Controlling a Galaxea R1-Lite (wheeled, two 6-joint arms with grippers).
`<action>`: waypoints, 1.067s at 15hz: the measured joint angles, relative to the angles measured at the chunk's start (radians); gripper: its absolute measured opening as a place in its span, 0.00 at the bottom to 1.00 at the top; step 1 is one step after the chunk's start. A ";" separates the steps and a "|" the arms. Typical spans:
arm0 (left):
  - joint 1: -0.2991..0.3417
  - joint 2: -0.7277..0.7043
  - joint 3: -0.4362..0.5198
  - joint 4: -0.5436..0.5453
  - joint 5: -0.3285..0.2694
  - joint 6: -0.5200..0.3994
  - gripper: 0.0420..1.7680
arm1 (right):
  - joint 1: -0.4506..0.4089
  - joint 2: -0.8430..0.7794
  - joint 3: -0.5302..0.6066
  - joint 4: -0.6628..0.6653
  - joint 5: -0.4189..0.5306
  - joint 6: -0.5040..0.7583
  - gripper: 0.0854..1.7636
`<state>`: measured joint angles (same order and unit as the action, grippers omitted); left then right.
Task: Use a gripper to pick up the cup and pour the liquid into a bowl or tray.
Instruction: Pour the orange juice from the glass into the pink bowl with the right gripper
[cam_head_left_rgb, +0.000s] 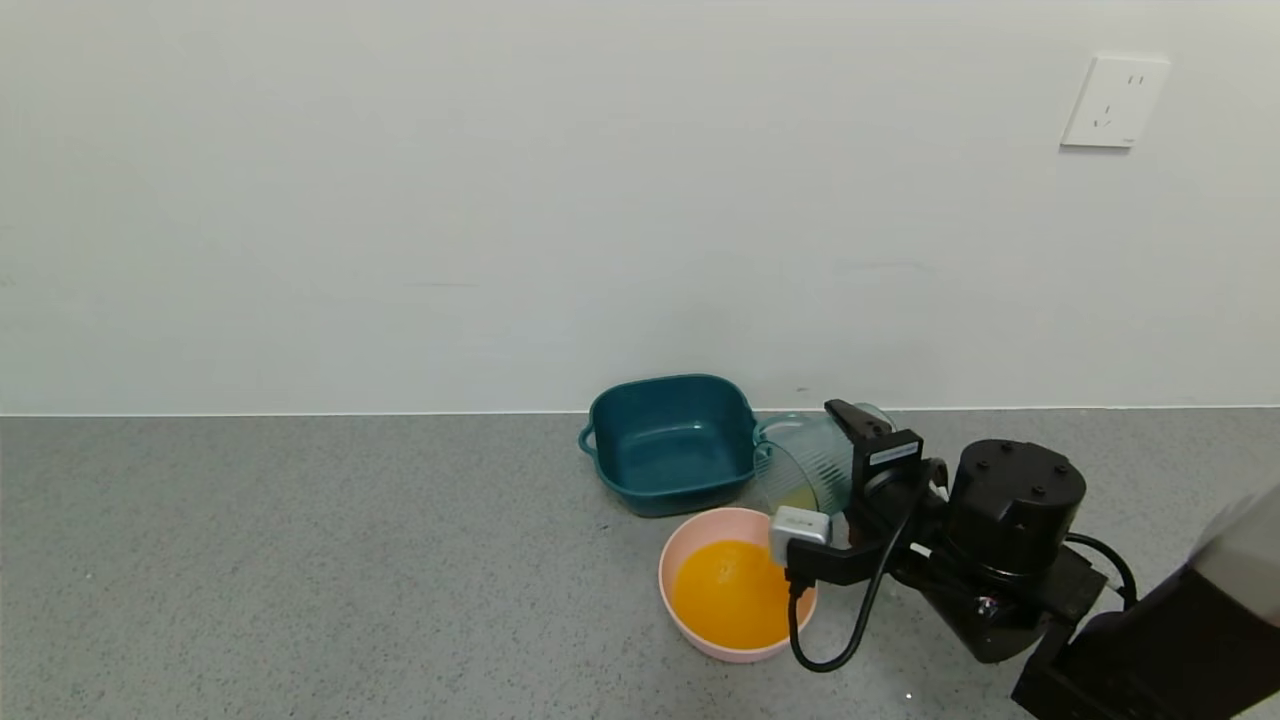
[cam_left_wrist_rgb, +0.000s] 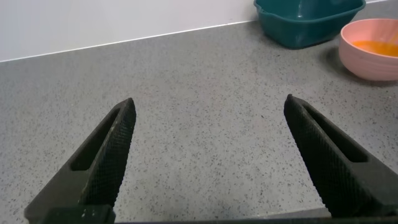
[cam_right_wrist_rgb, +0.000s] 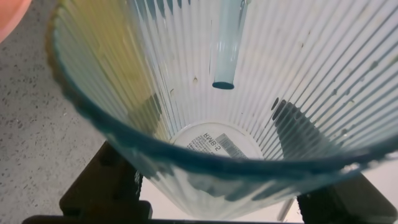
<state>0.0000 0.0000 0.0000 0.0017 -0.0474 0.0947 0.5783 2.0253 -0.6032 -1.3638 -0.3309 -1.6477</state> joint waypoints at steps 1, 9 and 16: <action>0.000 0.000 0.000 0.000 0.000 0.000 0.97 | 0.006 -0.001 0.001 0.000 -0.008 -0.014 0.75; 0.000 0.000 0.000 0.000 0.000 0.000 0.97 | 0.031 -0.001 0.014 -0.010 -0.025 -0.091 0.75; 0.000 0.000 0.000 0.000 0.000 0.000 0.97 | 0.032 -0.001 0.019 -0.023 -0.025 -0.103 0.75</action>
<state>0.0000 0.0000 0.0000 0.0017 -0.0470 0.0947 0.6104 2.0247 -0.5845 -1.3864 -0.3555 -1.7502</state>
